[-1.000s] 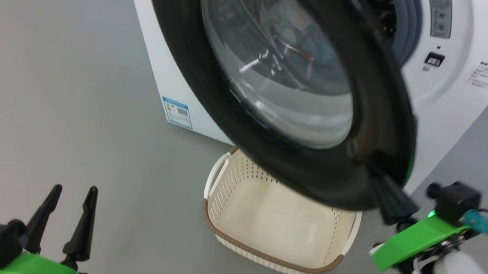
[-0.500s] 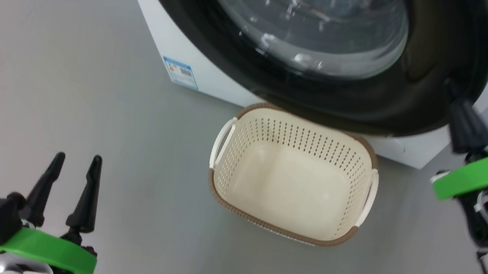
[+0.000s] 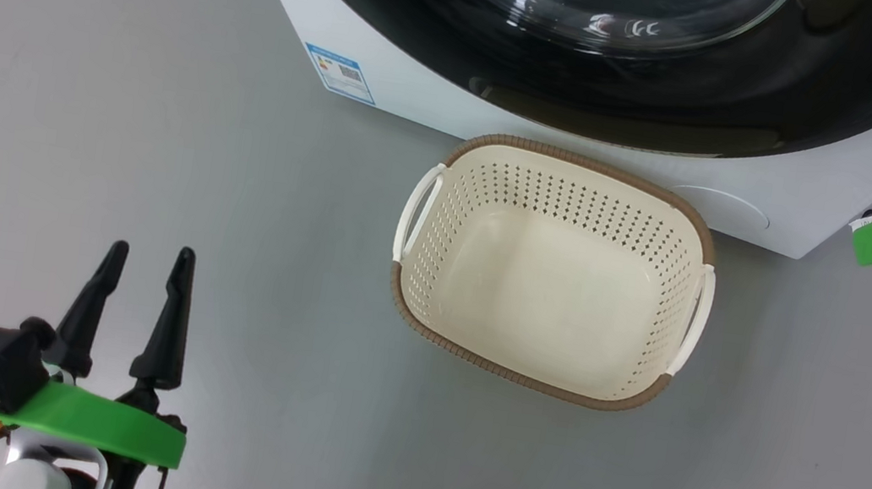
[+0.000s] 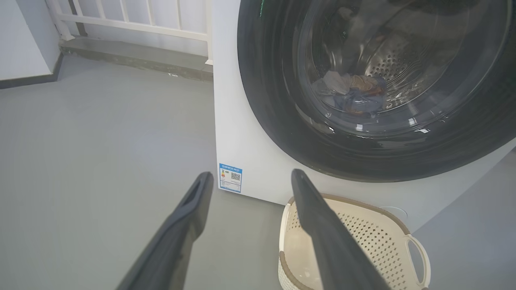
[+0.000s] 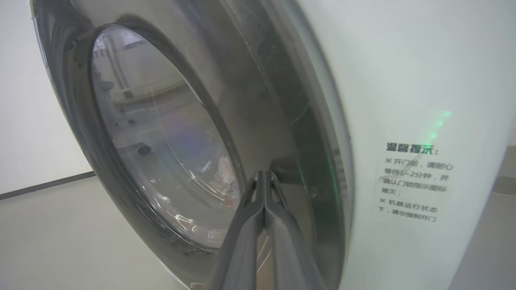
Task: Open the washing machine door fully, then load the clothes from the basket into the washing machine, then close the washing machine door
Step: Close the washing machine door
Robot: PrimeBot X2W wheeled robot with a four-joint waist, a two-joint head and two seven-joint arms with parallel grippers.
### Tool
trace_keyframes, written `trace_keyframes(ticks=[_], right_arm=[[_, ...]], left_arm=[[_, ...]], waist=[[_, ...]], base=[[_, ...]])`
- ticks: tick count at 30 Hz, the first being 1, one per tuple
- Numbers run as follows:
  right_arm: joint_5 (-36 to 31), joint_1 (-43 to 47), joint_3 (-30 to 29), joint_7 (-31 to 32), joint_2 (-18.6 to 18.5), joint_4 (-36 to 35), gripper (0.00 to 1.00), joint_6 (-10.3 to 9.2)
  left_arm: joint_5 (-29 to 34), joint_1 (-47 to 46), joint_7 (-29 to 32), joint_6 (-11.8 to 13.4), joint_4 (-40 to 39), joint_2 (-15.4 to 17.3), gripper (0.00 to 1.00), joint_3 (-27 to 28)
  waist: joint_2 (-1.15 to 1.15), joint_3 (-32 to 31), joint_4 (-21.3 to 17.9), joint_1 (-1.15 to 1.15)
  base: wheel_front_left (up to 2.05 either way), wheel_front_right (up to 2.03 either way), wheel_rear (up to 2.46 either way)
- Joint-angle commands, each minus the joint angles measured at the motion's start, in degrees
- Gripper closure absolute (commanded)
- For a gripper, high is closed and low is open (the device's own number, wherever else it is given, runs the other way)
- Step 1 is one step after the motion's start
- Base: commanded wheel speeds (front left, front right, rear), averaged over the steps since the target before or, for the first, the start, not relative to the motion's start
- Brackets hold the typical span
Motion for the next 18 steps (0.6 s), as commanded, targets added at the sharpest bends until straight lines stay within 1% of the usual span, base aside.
trace_keyframes(ticks=[1,9,17,18], right_arm=[[-0.14,-1.55,-0.44,-0.27,-0.29,-0.17,1.0,-0.25],[-0.44,-1.59,1.01,-0.27,0.57,1.04,1.0,-0.25],[0.52,1.88,-0.08,-0.27,1.4,0.65,1.0,-0.25],[0.64,2.62,-0.21,-0.27,1.64,0.64,0.97,-0.25]], left_arm=[[-0.44,-1.25,-0.36,-0.14,-1.01,1.55,0.0,1.93],[-0.48,-1.21,-0.36,-0.14,-0.39,1.55,0.0,1.63],[-0.51,-0.88,-0.36,-0.14,0.17,1.89,0.0,1.66],[-0.48,-0.72,-0.36,-0.14,0.22,1.95,0.0,1.81]], waist=[[0.0,-0.21,0.0,0.0],[0.0,-1.52,-0.34,0.0],[0.0,-4.44,-0.71,0.0],[0.0,-4.98,-0.9,0.0]], base=[[0.0,0.0,0.0],[0.0,0.0,0.0],[0.0,0.0,0.0],[0.0,0.0,0.0]])
